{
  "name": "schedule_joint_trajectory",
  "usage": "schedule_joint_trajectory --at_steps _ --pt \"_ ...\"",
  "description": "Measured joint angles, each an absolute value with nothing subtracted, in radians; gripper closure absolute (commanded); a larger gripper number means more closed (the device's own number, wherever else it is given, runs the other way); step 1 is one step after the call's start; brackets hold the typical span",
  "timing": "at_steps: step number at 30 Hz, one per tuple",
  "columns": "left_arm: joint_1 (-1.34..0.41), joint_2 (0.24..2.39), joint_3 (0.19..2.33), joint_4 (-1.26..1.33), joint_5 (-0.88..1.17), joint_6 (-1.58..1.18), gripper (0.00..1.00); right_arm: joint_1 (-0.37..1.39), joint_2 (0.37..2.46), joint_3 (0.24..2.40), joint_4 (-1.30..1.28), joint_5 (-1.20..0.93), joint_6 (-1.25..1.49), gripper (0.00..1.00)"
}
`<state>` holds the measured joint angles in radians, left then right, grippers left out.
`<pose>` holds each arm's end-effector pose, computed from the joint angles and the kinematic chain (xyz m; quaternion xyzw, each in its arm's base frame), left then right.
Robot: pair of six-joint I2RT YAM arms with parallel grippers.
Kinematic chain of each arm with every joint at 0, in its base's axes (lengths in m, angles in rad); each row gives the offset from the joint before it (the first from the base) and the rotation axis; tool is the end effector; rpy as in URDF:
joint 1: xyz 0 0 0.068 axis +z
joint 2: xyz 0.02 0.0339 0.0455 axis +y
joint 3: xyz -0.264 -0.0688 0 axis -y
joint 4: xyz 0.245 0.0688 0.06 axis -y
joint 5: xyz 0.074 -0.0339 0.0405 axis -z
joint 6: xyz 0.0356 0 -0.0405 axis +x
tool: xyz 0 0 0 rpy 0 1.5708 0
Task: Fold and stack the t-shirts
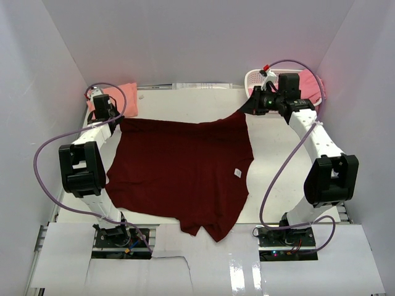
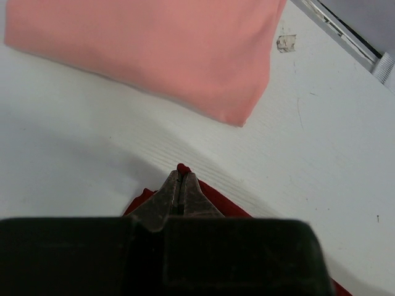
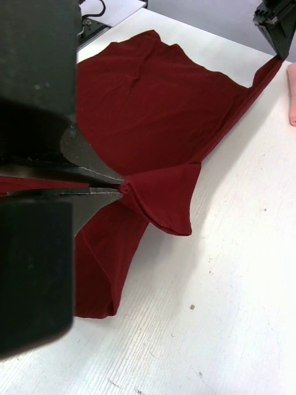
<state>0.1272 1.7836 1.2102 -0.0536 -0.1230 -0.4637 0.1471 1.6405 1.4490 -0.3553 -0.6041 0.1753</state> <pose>0.3988 0.0554 0.2249 -0.2856 0.8424 -0.0220 0.4565 0.3715 0.0755 0.3354 -0.1340 0.8343 0.3310 0.4201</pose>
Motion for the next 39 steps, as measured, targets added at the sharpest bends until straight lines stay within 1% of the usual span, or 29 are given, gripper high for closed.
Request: schedule_joint_trajectory --at_steps 12,22,39 --pt "0.129 1.732 1.184 -0.072 -0.123 -0.471 1.00 0.154 1.537 1.379 -0.355 -0.590 0.178 0.92" --pt "0.129 1.664 1.181 -0.093 -0.123 -0.471 1.00 0.160 1.499 1.299 -0.357 -0.571 0.187 0.92" --pt "0.130 1.605 1.084 -0.136 -0.157 -0.472 1.00 0.199 1.371 1.207 -0.364 -0.541 0.204 0.92"
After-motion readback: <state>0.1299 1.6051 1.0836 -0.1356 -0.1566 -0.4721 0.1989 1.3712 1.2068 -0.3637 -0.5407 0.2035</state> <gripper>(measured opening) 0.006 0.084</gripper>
